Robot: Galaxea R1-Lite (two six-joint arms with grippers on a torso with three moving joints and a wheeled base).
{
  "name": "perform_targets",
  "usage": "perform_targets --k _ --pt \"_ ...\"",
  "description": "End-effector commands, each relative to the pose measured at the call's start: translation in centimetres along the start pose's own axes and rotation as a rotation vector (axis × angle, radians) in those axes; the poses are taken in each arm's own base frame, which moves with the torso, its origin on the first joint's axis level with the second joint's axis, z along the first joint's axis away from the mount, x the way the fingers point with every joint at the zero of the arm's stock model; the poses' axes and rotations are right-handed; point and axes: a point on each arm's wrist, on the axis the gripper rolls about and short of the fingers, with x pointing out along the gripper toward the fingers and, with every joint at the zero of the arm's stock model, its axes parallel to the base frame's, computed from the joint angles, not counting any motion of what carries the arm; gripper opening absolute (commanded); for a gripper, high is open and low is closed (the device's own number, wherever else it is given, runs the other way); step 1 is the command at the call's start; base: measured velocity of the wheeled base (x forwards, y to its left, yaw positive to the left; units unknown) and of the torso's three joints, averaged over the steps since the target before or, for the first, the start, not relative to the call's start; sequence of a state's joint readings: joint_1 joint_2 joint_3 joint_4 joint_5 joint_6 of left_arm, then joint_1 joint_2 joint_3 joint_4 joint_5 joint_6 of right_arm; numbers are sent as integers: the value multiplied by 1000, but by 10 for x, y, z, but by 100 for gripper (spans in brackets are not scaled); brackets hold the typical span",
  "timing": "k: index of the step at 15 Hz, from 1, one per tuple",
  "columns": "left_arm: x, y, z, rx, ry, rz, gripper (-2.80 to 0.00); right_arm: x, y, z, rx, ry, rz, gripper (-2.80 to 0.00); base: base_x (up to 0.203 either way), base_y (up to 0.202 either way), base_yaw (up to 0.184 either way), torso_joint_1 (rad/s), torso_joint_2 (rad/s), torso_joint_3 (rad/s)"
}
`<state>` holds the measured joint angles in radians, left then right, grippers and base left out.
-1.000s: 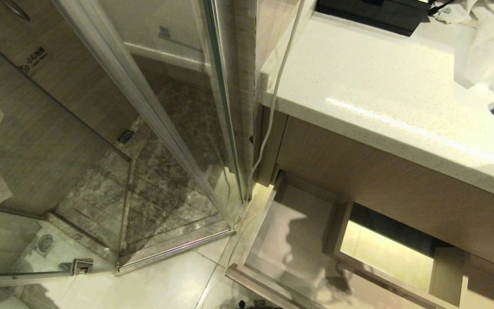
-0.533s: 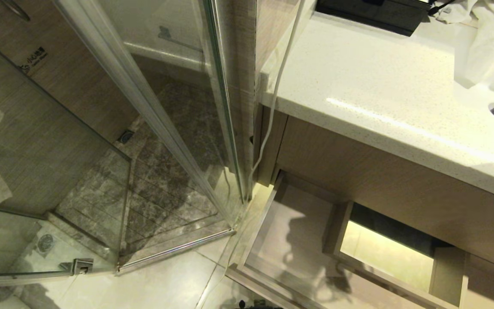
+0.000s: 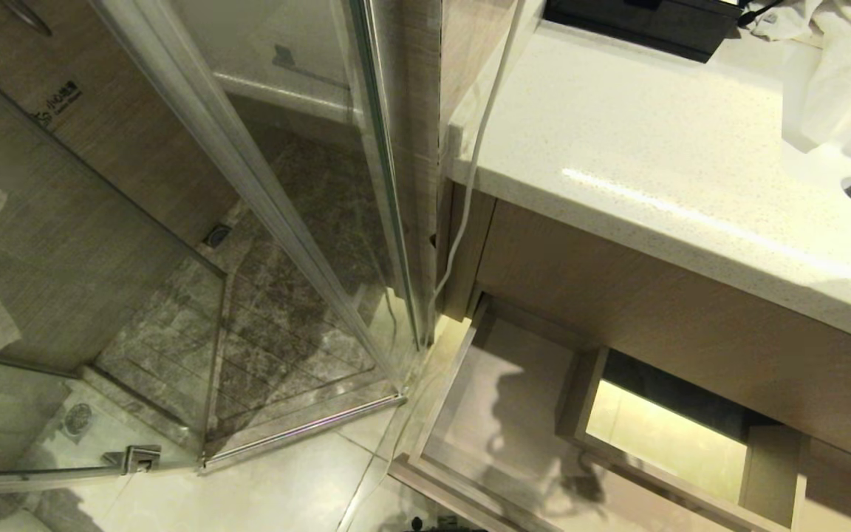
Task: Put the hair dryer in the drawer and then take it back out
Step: Put it into the drawer
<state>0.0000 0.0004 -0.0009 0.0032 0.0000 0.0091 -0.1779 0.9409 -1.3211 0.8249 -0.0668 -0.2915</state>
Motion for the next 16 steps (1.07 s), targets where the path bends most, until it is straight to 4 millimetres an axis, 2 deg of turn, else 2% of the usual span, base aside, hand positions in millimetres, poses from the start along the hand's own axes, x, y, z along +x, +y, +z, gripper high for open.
perform_targets --k 1,4,11,16 --pt "0 0 0 0 -1 0 -280 1 0 0 2 -2 -3 -280 0 0 0 0 0 0" --pt "0 0 0 0 -1 0 -280 -1 0 0 3 -6 -5 -280 -2 3 20 1 2 2" --pt "0 0 0 0 -1 0 -280 -2 0 0 0 -9 -5 -280 -1 -5 132 1 1 2" --pt "0 0 0 0 0 0 -280 -3 0 0 1 -18 -8 -280 0 0 0 0 0 0"
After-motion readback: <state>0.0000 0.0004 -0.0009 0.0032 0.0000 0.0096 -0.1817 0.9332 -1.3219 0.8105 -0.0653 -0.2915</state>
